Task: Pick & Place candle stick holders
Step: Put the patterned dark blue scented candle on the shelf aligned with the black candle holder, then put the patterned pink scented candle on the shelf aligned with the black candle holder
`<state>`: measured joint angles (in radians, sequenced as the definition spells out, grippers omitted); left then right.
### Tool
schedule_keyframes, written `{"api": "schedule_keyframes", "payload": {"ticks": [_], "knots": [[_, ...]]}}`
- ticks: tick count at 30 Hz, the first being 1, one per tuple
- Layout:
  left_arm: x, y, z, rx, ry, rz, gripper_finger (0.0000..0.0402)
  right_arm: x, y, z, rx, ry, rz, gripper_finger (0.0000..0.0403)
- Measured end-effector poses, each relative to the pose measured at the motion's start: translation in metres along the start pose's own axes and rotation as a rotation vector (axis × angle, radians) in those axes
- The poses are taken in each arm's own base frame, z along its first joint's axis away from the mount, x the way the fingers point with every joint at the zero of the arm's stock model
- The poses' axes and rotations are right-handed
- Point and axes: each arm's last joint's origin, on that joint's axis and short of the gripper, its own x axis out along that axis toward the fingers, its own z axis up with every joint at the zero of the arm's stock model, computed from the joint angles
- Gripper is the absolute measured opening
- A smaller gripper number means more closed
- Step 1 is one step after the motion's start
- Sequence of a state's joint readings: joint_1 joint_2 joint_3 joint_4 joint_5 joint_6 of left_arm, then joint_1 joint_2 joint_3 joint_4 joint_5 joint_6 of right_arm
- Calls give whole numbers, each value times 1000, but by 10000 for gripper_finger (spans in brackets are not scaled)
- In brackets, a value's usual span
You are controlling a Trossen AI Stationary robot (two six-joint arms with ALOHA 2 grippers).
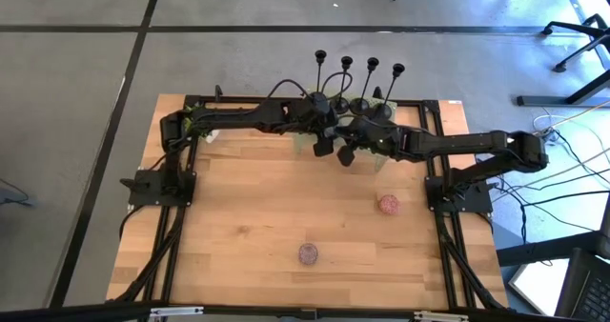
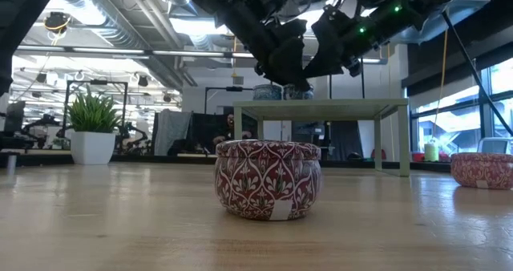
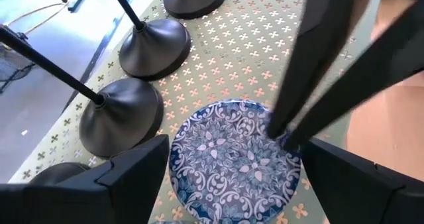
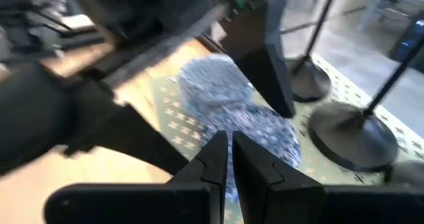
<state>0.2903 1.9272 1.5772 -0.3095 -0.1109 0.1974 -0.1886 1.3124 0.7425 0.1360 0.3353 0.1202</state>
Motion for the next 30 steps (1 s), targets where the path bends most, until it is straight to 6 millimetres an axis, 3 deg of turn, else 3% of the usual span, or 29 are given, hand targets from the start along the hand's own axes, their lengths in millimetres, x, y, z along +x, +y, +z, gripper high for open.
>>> {"api": "schedule_keyframes", "payload": {"ticks": [7,11,15,20,22,25,30], "knots": [[-23,-13,14,105,-20,131,338,-21,-4,14,20,-51,64,28],[-52,-24,27,83,-90,67,338,-40,-2,24,23,-99,215,28],[-99,-39,36,106,-125,-81,338,-64,4,32,-1,-154,344,28],[-176,-45,37,68,-135,-157,338,-91,18,32,-71,-175,459,28],[-204,-47,33,70,-132,-180,338,-99,26,32,-95,-193,507,28],[-230,-56,21,69,-168,-171,338,-109,38,29,-154,-209,562,28],[-226,-84,-30,41,-177,-97,338,-119,53,25,-203,-216,624,28]]}}
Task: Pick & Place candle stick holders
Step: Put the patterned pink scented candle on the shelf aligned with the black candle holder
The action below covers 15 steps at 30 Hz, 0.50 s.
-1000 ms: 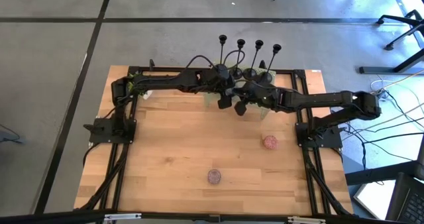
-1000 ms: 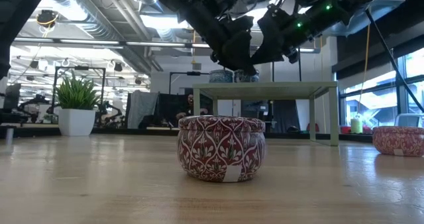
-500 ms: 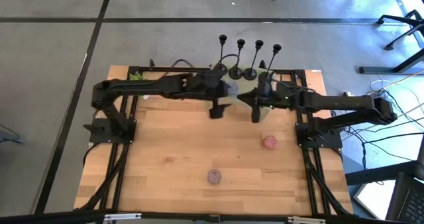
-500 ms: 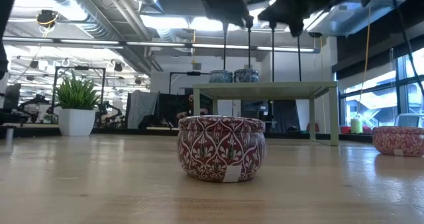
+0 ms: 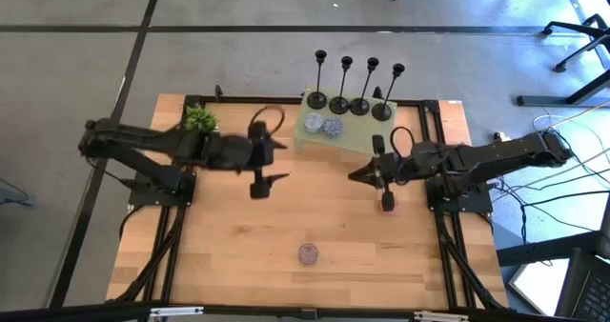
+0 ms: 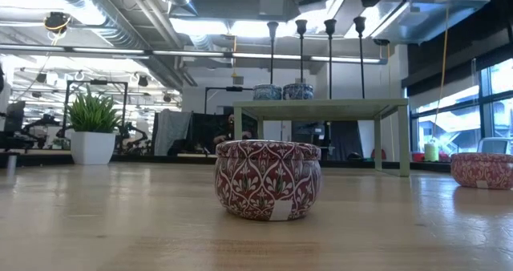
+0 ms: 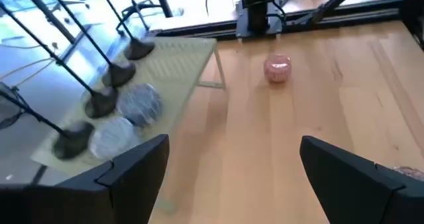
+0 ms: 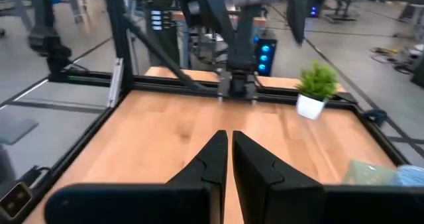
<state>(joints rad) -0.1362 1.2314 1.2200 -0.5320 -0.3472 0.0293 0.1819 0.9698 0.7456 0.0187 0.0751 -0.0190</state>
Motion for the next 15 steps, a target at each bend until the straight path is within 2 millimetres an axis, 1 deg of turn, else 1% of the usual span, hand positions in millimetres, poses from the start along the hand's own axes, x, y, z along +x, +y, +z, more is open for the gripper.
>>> {"api": "schedule_keyframes", "payload": {"ticks": [4,7,10,13,15], "knots": [[10,-20,-43,-81,-54,-7,338,1,3,0,5,2,12,28],[15,-28,-70,-159,-67,-24,338,3,2,5,37,-60,5,28],[14,-32,-85,-218,-62,-34,338,6,-2,11,32,-125,-29,28],[13,-34,-94,-241,-56,4,338,8,-5,12,-36,-145,-53,28],[13,-36,-96,-236,-56,34,338,11,-8,11,-96,-138,-65,28]]}}
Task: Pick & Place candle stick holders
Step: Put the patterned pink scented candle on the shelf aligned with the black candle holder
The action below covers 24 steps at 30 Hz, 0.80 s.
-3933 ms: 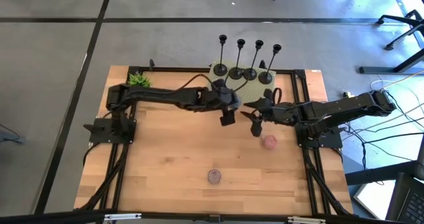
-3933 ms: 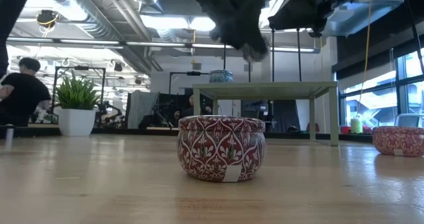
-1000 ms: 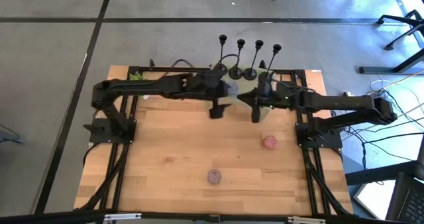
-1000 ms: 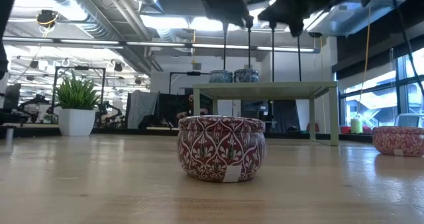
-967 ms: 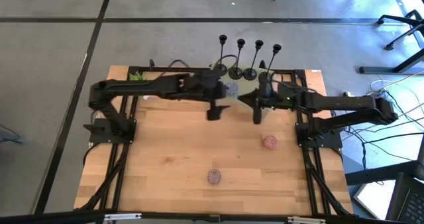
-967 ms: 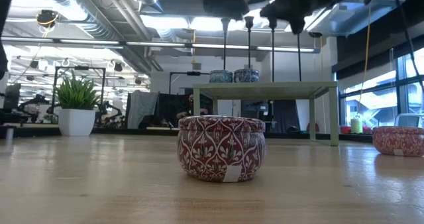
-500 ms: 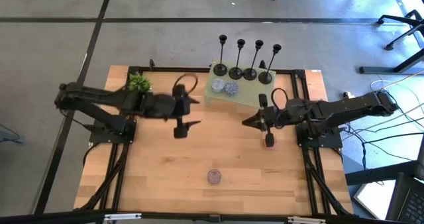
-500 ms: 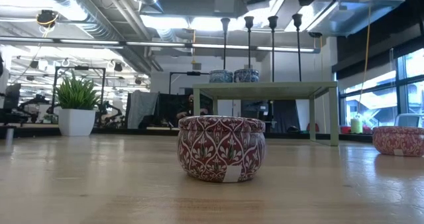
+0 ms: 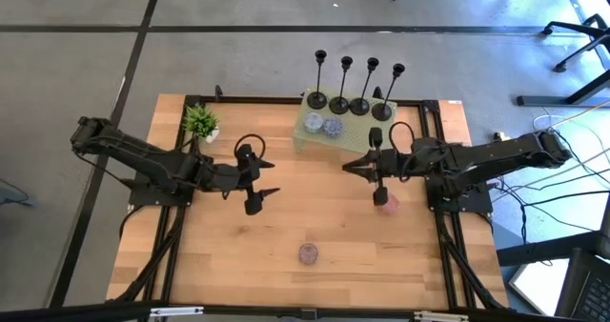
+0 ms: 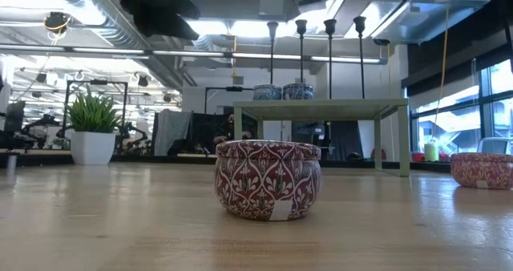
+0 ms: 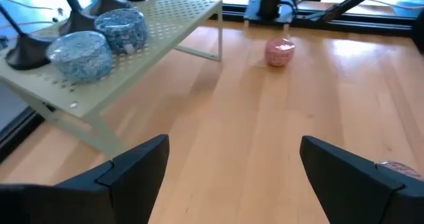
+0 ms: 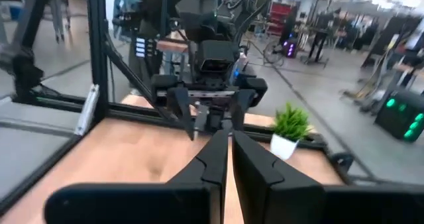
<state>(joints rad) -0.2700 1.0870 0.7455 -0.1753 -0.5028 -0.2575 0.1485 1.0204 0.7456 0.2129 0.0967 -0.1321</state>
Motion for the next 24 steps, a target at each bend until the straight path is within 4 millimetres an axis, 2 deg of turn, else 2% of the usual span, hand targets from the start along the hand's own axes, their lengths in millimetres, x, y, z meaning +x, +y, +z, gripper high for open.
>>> {"api": "schedule_keyframes", "payload": {"ticks": [7,16,20,24], "knots": [[0,-1,3,47,-34,6,338,11,-5,8,0,-146,-46,28],[-1,-1,10,139,-102,36,338,13,-5,0,-7,-65,-38,40],[-1,-2,13,175,-131,33,338,13,-4,-1,-9,-55,-28,61],[-1,-3,16,199,-155,31,338,14,-5,-5,-15,-15,-29,101]]}}
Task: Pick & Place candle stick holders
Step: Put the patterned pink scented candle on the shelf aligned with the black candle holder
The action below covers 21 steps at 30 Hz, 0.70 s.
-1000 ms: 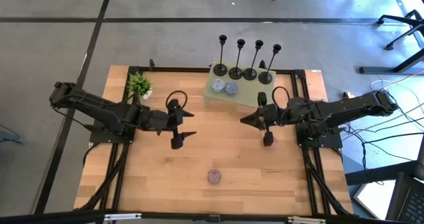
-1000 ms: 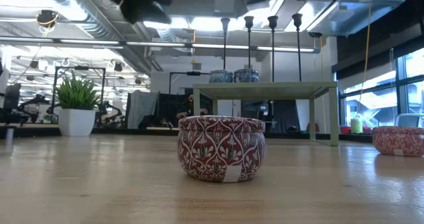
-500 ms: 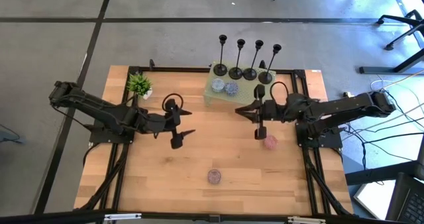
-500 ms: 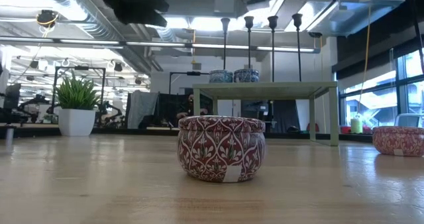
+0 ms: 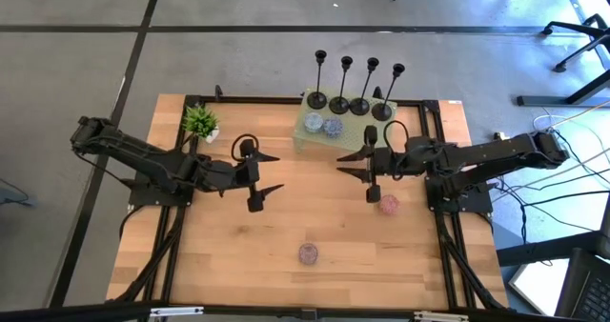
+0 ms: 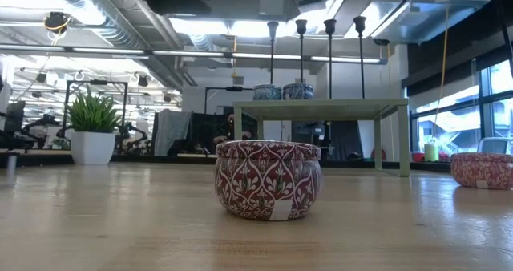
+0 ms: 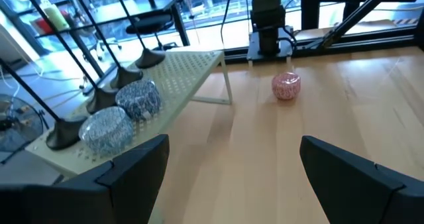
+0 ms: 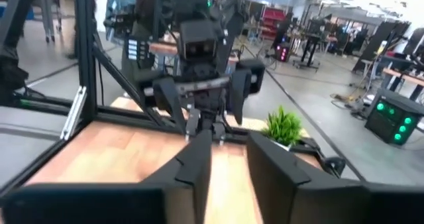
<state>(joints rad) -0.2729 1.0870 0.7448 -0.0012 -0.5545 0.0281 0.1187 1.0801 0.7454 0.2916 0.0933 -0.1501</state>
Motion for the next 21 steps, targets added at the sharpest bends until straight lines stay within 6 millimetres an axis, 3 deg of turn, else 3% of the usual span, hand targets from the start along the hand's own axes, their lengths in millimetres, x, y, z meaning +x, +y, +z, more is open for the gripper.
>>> {"api": "schedule_keyframes", "payload": {"ticks": [12,21], "knots": [[2,3,4,57,-34,20,338,-2,-2,-23,44,232,-1,252],[5,10,4,34,-30,46,338,-15,10,-48,264,542,9,291]]}}
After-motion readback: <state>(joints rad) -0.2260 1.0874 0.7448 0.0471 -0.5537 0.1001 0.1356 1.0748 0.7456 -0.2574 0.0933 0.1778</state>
